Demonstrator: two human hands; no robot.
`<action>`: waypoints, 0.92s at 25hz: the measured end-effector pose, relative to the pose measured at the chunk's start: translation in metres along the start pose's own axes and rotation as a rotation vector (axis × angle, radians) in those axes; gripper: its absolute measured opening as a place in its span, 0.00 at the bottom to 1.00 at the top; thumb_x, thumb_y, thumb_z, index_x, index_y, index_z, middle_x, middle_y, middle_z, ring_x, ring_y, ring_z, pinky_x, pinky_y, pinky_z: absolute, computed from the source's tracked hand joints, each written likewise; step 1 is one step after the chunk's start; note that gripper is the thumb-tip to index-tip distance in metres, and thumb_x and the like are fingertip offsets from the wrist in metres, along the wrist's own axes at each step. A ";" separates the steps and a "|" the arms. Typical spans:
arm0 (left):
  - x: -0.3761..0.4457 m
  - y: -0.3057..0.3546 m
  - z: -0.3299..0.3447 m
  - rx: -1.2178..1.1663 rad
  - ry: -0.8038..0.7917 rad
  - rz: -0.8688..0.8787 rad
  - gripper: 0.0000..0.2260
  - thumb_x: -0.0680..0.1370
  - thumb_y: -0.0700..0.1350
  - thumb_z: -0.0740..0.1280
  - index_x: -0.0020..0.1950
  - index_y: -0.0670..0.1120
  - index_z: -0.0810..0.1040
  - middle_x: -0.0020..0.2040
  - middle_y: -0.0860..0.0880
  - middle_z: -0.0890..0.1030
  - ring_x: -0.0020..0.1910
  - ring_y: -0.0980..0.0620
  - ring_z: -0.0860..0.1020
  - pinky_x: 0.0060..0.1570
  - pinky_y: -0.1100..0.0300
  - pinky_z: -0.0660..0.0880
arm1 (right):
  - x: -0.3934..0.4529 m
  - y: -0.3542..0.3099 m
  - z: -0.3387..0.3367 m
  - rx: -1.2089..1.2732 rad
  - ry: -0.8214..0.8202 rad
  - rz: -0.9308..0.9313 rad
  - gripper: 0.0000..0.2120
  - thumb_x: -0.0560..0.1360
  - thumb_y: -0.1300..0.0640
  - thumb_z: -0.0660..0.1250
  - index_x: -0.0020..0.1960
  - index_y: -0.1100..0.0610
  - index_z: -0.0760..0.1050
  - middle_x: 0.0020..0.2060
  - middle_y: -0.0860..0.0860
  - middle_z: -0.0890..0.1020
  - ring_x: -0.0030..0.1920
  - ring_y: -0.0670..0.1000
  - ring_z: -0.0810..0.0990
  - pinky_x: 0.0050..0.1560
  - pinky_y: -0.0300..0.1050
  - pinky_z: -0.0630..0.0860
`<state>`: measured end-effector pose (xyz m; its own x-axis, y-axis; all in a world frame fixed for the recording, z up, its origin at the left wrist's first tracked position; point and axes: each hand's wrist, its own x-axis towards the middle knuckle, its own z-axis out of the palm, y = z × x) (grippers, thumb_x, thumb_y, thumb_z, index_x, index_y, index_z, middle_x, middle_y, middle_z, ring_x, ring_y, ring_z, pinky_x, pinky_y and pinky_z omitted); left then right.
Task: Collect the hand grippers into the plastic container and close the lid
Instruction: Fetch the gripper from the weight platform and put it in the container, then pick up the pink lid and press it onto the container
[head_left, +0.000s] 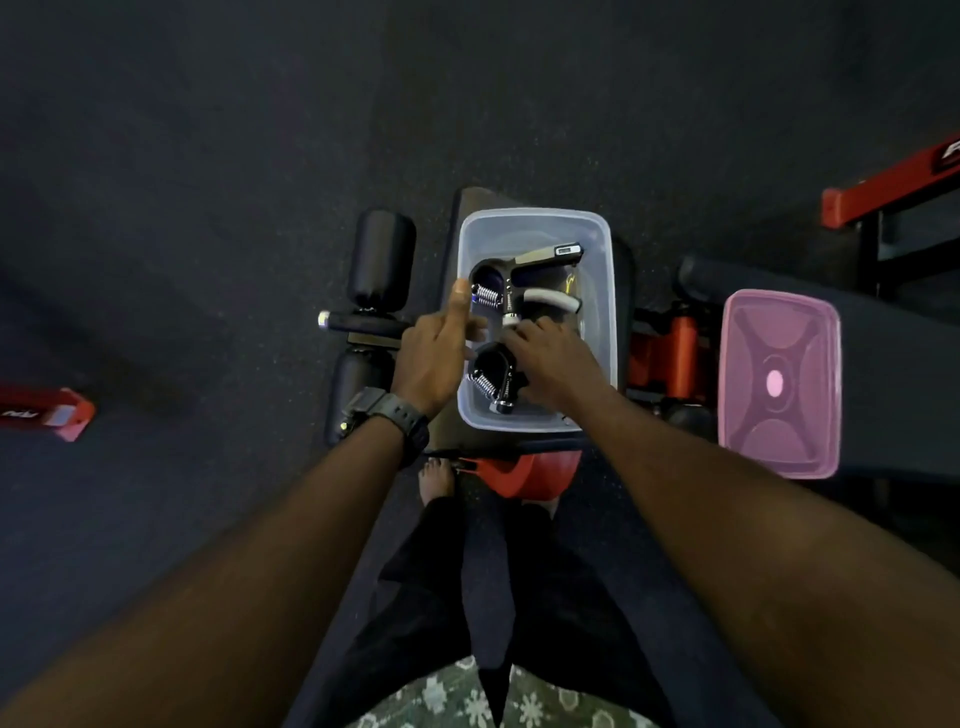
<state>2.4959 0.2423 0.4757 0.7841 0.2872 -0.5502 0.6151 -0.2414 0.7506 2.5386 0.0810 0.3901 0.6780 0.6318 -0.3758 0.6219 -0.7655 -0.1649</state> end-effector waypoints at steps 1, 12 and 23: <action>0.000 0.003 0.002 0.000 -0.009 0.008 0.35 0.70 0.76 0.48 0.40 0.53 0.84 0.47 0.47 0.88 0.44 0.46 0.85 0.56 0.42 0.80 | -0.001 0.000 -0.001 0.010 -0.016 -0.001 0.36 0.65 0.52 0.76 0.69 0.56 0.68 0.63 0.57 0.76 0.58 0.61 0.74 0.55 0.56 0.71; -0.028 0.163 0.016 -0.229 0.050 0.261 0.33 0.80 0.68 0.48 0.56 0.46 0.82 0.56 0.46 0.84 0.56 0.47 0.81 0.64 0.42 0.75 | -0.066 0.060 -0.179 1.416 0.554 0.749 0.24 0.74 0.38 0.68 0.60 0.56 0.76 0.48 0.49 0.79 0.49 0.49 0.76 0.53 0.49 0.75; -0.077 0.203 0.091 -0.163 -0.205 0.290 0.36 0.73 0.75 0.47 0.55 0.50 0.81 0.57 0.48 0.83 0.59 0.46 0.80 0.67 0.41 0.72 | -0.179 0.089 -0.184 1.599 0.666 0.876 0.22 0.79 0.38 0.58 0.61 0.54 0.72 0.63 0.60 0.79 0.61 0.58 0.79 0.61 0.55 0.76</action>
<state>2.5679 0.0865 0.6373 0.9340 0.0330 -0.3557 0.3568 -0.1303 0.9250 2.5447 -0.0772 0.6105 0.8092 -0.2844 -0.5141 -0.5331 0.0125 -0.8460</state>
